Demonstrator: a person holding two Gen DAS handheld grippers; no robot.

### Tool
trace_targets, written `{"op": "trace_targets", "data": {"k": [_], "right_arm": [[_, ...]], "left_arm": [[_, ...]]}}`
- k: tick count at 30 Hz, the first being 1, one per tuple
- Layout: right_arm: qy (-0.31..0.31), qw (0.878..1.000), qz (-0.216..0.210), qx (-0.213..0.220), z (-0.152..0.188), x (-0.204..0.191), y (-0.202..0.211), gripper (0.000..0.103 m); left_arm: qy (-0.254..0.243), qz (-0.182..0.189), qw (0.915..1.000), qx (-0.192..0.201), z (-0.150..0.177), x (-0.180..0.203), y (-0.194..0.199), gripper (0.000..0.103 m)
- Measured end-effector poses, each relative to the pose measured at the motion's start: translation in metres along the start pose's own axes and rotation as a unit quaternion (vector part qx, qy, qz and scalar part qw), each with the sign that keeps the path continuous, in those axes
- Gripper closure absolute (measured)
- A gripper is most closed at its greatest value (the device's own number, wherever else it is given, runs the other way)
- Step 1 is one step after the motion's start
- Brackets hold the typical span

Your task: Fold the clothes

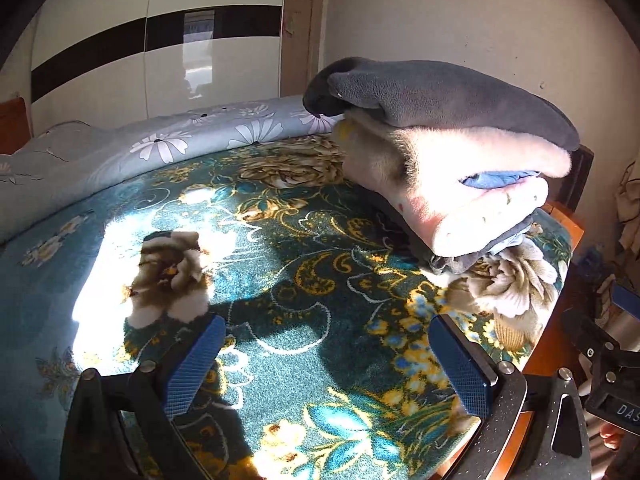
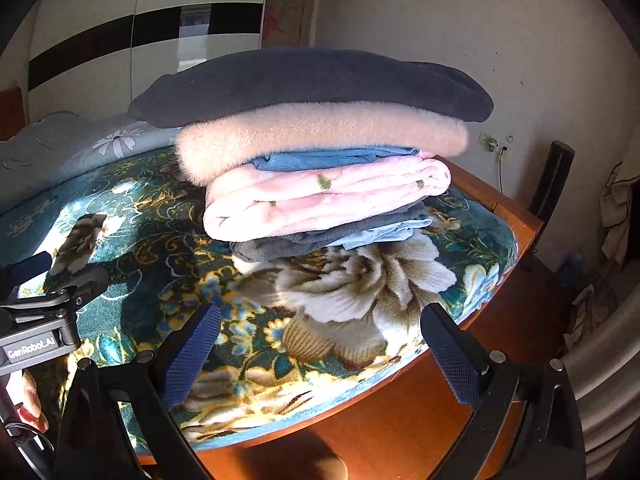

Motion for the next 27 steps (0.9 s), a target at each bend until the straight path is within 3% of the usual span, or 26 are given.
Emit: {"op": "trace_targets", "data": {"k": [13,27], "right_arm": [[-0.009,1.0,-0.003,-0.015,0.021,-0.004,0.003,0.002],[-0.007,1.0,-0.003,0.0,0.013,-0.003,0.018,0.002]], "left_arm": [[-0.027,-0.014,0.9995,0.013,0.014,0.006,0.007,0.0],[-0.041,0.013,0.997,0.064,-0.01,0.011,0.045,0.0]]}}
Point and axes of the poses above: each gripper's, at about its wrist camera, not at the fingertips, and y roughly against the way its jaws point, x to its right, z to its underside, the point moved 2 cm from there along -y, roughly the way its jaws point, and after that the axes turned 13 degrees about y, right-handed, at the moved point
